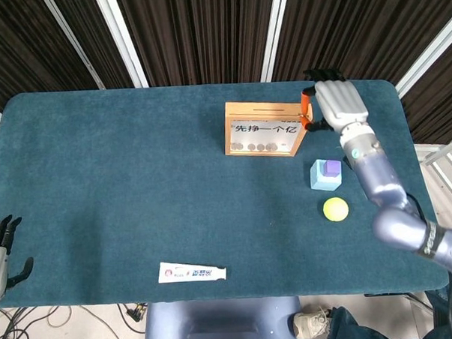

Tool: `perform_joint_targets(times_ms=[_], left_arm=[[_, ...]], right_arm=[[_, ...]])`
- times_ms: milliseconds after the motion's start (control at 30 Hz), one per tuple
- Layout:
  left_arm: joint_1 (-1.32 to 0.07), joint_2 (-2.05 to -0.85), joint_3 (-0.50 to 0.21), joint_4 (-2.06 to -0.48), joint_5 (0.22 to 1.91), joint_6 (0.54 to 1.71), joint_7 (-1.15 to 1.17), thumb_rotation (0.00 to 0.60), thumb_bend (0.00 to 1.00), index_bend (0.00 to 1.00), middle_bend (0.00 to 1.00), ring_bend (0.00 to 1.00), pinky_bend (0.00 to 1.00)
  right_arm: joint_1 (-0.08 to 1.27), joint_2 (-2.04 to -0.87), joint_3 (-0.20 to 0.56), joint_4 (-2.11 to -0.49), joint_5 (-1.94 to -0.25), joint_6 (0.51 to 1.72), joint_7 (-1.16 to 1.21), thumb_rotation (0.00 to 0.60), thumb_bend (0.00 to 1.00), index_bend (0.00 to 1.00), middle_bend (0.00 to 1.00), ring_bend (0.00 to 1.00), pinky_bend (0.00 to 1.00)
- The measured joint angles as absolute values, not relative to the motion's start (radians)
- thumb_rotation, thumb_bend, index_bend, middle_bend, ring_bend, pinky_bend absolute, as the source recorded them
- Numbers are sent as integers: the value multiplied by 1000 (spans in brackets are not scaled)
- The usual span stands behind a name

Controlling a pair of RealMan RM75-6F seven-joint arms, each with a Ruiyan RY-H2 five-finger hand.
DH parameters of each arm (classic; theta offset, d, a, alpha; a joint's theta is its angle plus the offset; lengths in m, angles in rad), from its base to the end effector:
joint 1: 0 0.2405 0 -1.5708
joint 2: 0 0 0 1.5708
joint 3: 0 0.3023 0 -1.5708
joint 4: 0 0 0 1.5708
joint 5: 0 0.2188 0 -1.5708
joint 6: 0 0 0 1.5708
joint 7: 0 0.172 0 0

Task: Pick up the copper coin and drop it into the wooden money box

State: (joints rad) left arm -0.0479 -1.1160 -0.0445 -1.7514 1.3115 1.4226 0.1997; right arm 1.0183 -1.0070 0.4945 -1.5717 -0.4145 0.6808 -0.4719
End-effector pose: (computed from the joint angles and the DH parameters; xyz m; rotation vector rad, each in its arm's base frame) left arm -0.3675 0.1931 0.1568 -1.2947 -1.0230 -0.6899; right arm -0.0840 -0.5283 0.2100 1.5432 -1.0131 0.9699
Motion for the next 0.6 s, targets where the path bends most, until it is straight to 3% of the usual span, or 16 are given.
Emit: perform_joint_targets(times_ms=[267,600], left_arm=[[-58,-1123,-51,-1759,1274,1406,231,600,368,86,2,0,40],[-65,-1123,-59,-1777,1222,1392,270,600,368,76,2,0,40]], right_arm=[[1222,-1022,401,-1328,-191,482,-482,600,572,724,138,71,0],[1299,-1090,290,-1085,-153,195,-357,600,576,710,137,63,0]])
